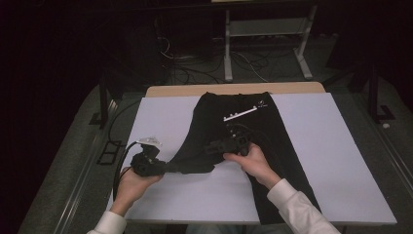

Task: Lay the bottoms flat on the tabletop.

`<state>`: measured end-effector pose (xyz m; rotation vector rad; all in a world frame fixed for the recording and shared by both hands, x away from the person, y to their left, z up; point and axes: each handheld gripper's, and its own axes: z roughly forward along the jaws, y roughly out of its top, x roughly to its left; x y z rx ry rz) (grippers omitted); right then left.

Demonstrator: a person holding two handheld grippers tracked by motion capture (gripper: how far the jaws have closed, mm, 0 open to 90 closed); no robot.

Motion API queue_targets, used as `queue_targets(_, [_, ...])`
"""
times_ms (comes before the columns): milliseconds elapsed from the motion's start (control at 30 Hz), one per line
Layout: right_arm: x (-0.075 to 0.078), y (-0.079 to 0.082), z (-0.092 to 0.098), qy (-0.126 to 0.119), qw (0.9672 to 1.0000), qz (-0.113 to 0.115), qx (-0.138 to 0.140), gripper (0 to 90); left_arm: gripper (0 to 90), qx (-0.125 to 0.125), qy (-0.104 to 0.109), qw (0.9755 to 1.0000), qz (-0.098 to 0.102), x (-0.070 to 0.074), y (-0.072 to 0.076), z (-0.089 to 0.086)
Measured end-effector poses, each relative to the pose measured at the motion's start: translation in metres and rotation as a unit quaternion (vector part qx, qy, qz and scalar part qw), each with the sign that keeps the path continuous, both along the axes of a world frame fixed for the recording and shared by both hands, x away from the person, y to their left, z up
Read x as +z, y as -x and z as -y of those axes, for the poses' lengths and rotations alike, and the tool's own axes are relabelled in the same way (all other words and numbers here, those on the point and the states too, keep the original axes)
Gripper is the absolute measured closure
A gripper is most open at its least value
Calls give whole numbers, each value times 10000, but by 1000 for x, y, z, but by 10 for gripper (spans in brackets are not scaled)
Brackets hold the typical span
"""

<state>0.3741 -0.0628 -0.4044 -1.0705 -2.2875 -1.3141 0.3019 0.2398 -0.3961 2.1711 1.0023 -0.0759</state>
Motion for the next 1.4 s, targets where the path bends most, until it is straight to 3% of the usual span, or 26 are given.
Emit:
queue_targets(133, [-9, 8, -7, 107, 9997, -114, 173, 513, 876, 34, 78, 9999, -116, -11, 6, -7])
queue_targets(400, [-34, 18, -34, 448, 9967, -433, 521, 550, 875, -14, 86, 9996, -257, -25, 10, -3])
queue_targets(533, [-42, 19, -43, 611, 9956, -475, 519, 565, 874, -19, 46, 9996, -275, -26, 10, -2])
queue_targets(700, [-46, 20, -52, 881, 9948, -239, 459, 569, 874, -36, 10, 9995, -298, -29, 10, 0])
queue_targets(900, [-44, 26, -56, 1190, 9916, 279, 434, 579, 873, -86, -16, 9995, -312, -32, 10, 3])
queue_targets(1133, [-45, 43, -60, 1355, 9875, 629, 497, 686, 871, -137, -17, 9994, -306, -33, 11, 6])
queue_targets(1300, [-47, 51, -62, 1387, 9864, 853, 238, 750, 870, -149, -31, 9994, -314, -34, 10, 6])
queue_targets(1400, [-48, 56, -63, 1531, 9821, 1091, 112, 817, 870, -150, -33, 9994, -310, -34, 10, 6])
